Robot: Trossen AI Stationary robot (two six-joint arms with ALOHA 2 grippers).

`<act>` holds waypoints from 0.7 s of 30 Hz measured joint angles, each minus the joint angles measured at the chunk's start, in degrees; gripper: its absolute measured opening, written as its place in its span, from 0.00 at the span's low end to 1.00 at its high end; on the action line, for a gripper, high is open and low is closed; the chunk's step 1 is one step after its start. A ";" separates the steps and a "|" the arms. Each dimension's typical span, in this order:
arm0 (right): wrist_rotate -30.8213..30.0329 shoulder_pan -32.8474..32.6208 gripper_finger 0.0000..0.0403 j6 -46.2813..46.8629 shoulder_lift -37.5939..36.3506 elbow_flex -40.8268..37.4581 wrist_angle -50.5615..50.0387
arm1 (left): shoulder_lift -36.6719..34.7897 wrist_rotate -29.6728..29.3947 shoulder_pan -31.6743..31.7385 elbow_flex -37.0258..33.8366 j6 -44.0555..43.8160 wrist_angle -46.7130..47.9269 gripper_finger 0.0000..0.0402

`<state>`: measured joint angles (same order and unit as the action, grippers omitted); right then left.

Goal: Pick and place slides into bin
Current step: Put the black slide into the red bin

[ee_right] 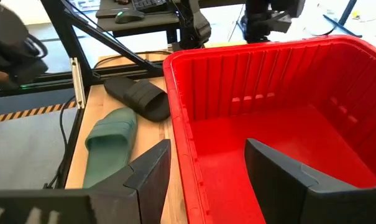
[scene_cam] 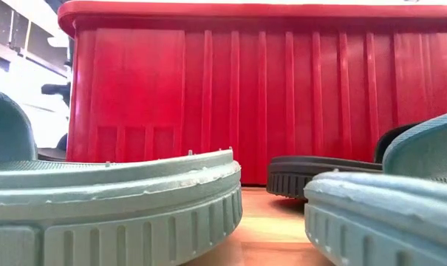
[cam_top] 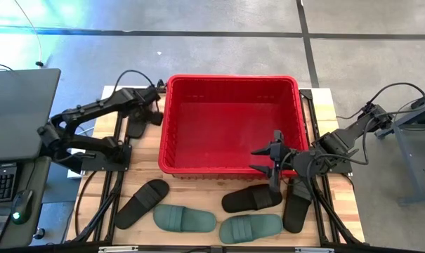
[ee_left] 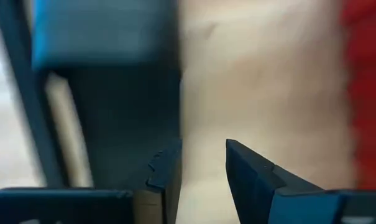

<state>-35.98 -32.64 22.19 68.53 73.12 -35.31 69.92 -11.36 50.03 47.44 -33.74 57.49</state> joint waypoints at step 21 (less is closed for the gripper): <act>-5.98 0.00 0.49 2.30 -0.44 0.00 -0.04 | 0.40 -1.35 4.53 -12.59 -1.04 -18.69 0.31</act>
<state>-41.97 -32.64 24.49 68.10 73.12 -35.35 70.32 -12.71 54.56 34.85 -34.78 38.80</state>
